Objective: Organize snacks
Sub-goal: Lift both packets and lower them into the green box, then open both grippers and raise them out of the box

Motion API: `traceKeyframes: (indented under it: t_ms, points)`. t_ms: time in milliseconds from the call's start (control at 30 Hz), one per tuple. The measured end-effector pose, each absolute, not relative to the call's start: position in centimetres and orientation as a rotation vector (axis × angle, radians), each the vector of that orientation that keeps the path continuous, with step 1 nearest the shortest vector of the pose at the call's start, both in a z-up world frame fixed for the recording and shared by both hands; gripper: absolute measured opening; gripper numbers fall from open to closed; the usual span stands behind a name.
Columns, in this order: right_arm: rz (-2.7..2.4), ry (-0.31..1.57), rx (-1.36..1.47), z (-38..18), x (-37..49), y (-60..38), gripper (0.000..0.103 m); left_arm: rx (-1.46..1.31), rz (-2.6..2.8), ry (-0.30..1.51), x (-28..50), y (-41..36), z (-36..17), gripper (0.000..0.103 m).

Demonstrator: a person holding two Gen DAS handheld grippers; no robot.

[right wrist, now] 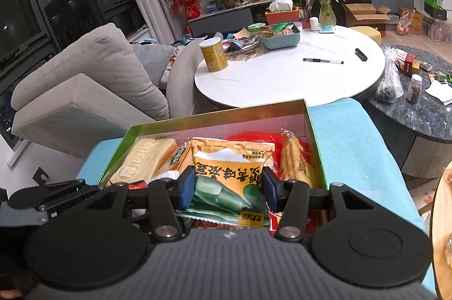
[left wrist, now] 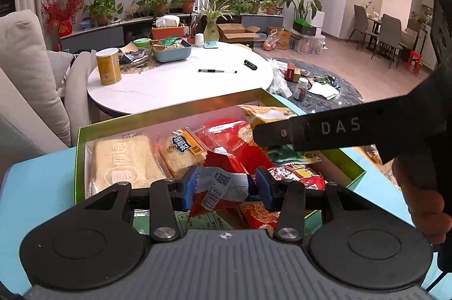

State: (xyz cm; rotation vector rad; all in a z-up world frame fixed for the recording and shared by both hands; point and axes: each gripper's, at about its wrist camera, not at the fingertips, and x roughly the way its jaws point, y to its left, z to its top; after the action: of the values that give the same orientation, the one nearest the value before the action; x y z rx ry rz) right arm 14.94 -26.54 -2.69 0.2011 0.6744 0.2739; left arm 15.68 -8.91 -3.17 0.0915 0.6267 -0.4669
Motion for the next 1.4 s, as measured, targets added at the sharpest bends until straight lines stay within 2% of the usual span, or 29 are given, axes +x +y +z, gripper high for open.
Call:
traceKeyframes:
  t_ms: [300, 467, 533, 600, 733, 1400]
  points:
    - [0.268, 0.684, 0.203, -3.1, 15.5, -26.7, 0.08, 0.094, -0.471, 0.632, 16.1, -9.2, -3.6, 0.041]
    - [0.271, 0.688, 0.206, -3.3, 15.7, -26.7, 0.08, 0.091, -0.455, 0.646, 16.2, -9.3, -4.0, 0.045]
    - [0.269, 0.687, 0.203, -3.3, 15.7, -26.7, 0.08, 0.095, -0.444, 0.645, 16.1, -9.3, -3.9, 0.054]
    - [0.268, 0.687, 0.21, -3.4, 15.7, -26.8, 0.08, 0.099, -0.437, 0.635, 15.9, -9.3, -3.7, 0.059]
    - [0.259, 0.676, 0.218, -3.1, 15.1, -27.2, 0.08, 0.112, -0.415, 0.621, 15.5, -9.3, -3.3, 0.064]
    - [0.264, 0.655, 0.193, -0.1, 8.4, -29.1, 0.08, 0.088, -0.423, 0.61, 8.5, -9.6, -0.8, 0.072]
